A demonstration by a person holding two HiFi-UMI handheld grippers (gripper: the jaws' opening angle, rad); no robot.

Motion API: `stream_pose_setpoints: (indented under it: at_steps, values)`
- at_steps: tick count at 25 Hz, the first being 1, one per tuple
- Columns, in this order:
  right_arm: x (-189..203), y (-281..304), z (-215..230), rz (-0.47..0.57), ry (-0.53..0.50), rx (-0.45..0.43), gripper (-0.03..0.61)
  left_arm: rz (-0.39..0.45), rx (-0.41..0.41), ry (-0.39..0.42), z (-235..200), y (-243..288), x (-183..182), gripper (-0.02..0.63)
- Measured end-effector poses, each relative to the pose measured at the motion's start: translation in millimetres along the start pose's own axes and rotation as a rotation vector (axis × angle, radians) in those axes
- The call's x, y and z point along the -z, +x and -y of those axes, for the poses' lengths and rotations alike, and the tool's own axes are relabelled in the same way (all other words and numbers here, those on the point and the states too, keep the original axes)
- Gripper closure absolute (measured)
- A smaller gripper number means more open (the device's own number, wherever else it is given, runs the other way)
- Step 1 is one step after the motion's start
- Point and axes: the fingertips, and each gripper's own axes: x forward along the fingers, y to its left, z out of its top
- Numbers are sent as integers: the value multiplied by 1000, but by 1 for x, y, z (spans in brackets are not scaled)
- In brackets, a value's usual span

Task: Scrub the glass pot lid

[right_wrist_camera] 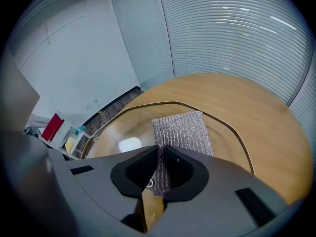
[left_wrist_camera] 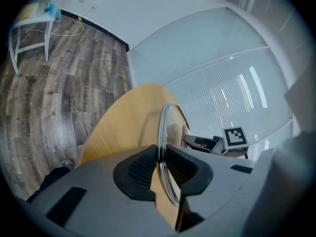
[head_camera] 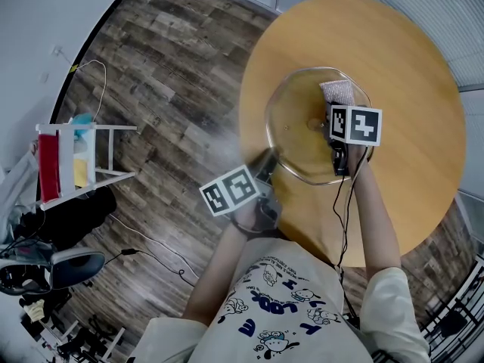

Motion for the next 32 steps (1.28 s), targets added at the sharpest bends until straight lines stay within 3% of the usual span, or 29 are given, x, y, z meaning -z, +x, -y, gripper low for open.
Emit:
stream_pose_setpoints:
  at_steps: [32]
  values:
    - [44, -30, 26, -46, 52, 61, 523, 18, 2, -12, 0, 1, 4, 546]
